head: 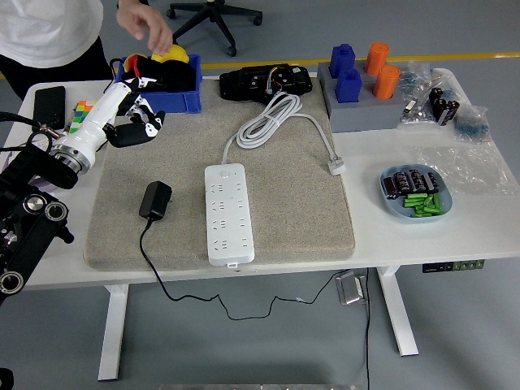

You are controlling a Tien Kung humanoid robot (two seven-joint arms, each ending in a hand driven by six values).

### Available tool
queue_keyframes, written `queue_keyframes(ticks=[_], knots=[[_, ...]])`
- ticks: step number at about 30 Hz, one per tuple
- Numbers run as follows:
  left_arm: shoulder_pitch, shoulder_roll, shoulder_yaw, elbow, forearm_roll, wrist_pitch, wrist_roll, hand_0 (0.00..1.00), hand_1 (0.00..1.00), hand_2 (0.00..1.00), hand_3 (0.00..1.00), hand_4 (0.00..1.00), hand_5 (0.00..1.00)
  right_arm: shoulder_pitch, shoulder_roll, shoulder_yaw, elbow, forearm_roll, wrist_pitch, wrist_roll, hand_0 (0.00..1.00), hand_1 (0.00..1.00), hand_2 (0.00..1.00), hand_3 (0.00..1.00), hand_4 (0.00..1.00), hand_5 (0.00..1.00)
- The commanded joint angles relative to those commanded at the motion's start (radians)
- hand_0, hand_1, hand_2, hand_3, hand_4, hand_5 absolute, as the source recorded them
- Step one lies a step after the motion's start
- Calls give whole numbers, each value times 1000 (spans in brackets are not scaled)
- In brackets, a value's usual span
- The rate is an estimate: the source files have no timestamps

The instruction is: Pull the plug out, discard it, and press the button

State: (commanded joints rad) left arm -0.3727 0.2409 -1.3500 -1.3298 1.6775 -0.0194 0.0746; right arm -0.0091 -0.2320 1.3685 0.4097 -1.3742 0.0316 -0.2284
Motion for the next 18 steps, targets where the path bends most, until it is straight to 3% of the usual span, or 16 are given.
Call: queue_keyframes(ticks=[8,18], knots=[[99,14,-122,-33,-22,9,-13,825,795,769,854,737,113,9,0,1,-2,-3,-3,0,752,697,717,729,773,628],[135,2,-208,-61,-48,10,-17,827,791,772,854,744,154,17,0,-8,-1,-3,-9,1,753,702,718,729,773,628]])
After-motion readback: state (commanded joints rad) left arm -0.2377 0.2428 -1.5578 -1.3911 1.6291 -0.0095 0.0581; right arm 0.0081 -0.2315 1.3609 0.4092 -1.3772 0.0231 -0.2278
